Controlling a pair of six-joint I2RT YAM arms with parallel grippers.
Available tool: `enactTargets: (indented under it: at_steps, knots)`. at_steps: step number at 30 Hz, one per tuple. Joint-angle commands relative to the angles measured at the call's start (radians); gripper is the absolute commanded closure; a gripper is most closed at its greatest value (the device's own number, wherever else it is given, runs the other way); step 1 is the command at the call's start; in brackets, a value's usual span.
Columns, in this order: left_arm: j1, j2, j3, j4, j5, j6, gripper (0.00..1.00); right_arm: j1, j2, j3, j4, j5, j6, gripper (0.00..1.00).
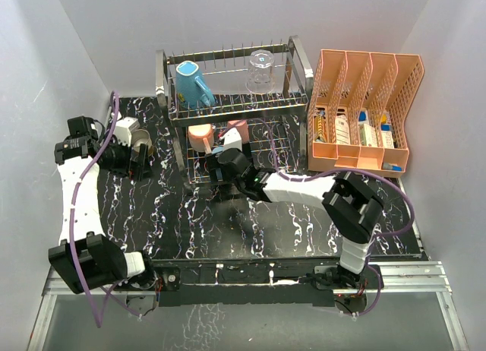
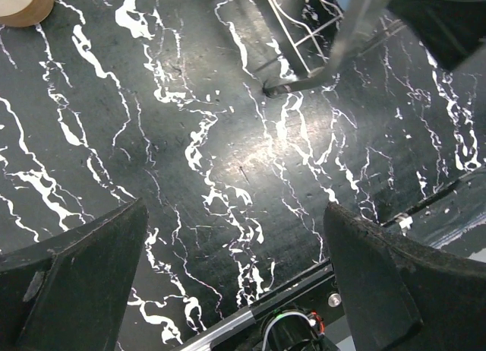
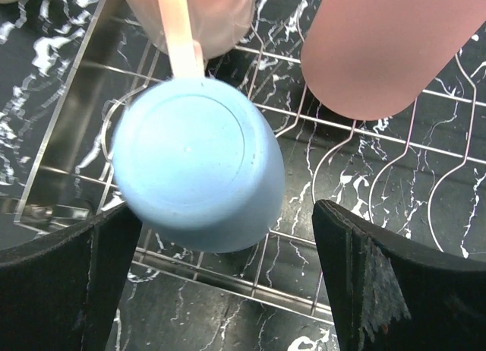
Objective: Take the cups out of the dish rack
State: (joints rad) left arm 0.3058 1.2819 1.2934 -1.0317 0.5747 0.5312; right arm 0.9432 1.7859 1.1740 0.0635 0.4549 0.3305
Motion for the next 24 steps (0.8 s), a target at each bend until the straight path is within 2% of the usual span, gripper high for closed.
enactTargets:
  at_steps: [1,8,15,24]
  knots:
    - [0.003,-0.048,-0.016,-0.061,0.109,0.062,0.03,-0.001,0.042,0.055,0.074,0.052,-0.040,0.02]
    - [0.003,-0.096,-0.040,-0.070,0.203,0.109,0.03,-0.001,0.048,0.021,0.109,0.062,-0.053,0.18]
    - [0.003,-0.130,-0.067,-0.091,0.256,0.154,0.03,-0.001,-0.024,-0.035,0.131,0.069,-0.058,0.42]
    - [0.003,-0.219,-0.166,-0.078,0.373,0.288,0.03,0.017,-0.159,-0.115,0.144,0.083,-0.050,0.57]
